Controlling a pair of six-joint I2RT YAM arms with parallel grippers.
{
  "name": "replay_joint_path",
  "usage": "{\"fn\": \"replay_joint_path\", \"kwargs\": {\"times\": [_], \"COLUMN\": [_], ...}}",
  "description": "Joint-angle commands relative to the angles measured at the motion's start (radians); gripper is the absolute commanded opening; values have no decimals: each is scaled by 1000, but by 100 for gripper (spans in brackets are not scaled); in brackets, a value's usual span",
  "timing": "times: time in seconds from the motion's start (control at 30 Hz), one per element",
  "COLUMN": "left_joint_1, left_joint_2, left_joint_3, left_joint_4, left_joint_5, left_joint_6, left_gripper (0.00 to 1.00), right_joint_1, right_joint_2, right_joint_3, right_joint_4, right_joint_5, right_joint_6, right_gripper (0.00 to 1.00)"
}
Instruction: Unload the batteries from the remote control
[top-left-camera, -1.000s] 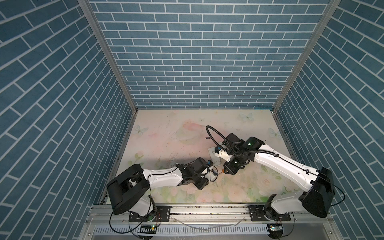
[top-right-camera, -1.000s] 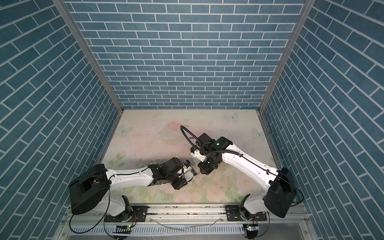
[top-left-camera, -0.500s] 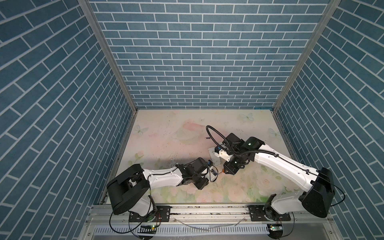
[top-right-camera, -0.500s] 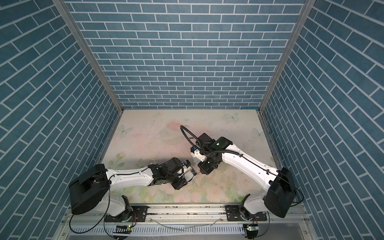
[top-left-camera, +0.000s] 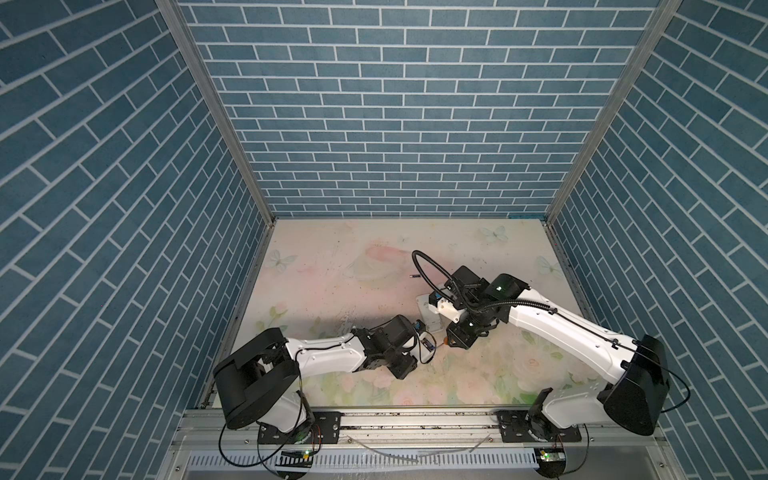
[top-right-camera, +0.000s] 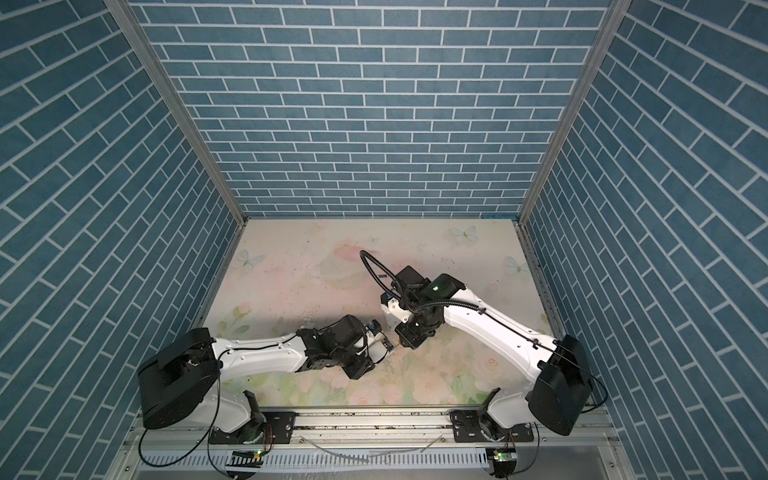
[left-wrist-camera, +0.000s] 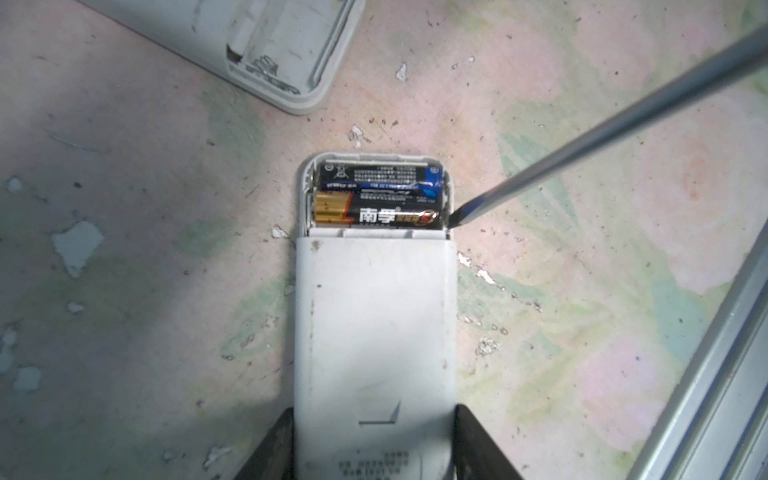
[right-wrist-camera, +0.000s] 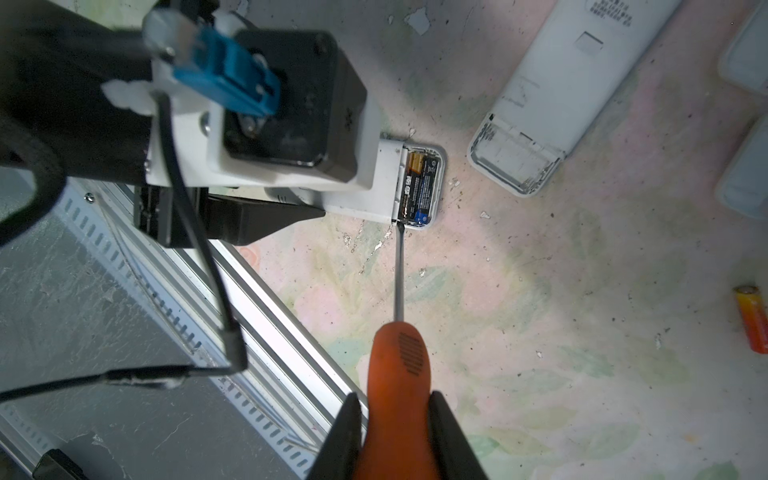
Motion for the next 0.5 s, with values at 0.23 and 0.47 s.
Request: {"fn": "replay_joint_path", "kwargs": {"times": [0.23,0.47], "left_joint_1": [-6,-6], "left_joint_2": [10,7], "left_joint_3": [-20,-18], "left_joint_4": [-27,-27], "left_joint_5": [28,32], "left_joint_6": [10,8], "left_gripper": [44,43], "right_joint_1": [11,26], "right_joint_2": [-37,-84], "right_joint_3": [-86,-137], "right_joint_4": [129,205], "right_joint_5": [11,45], "right_joint_6": [33,92], "right_gripper": [0,0]}}
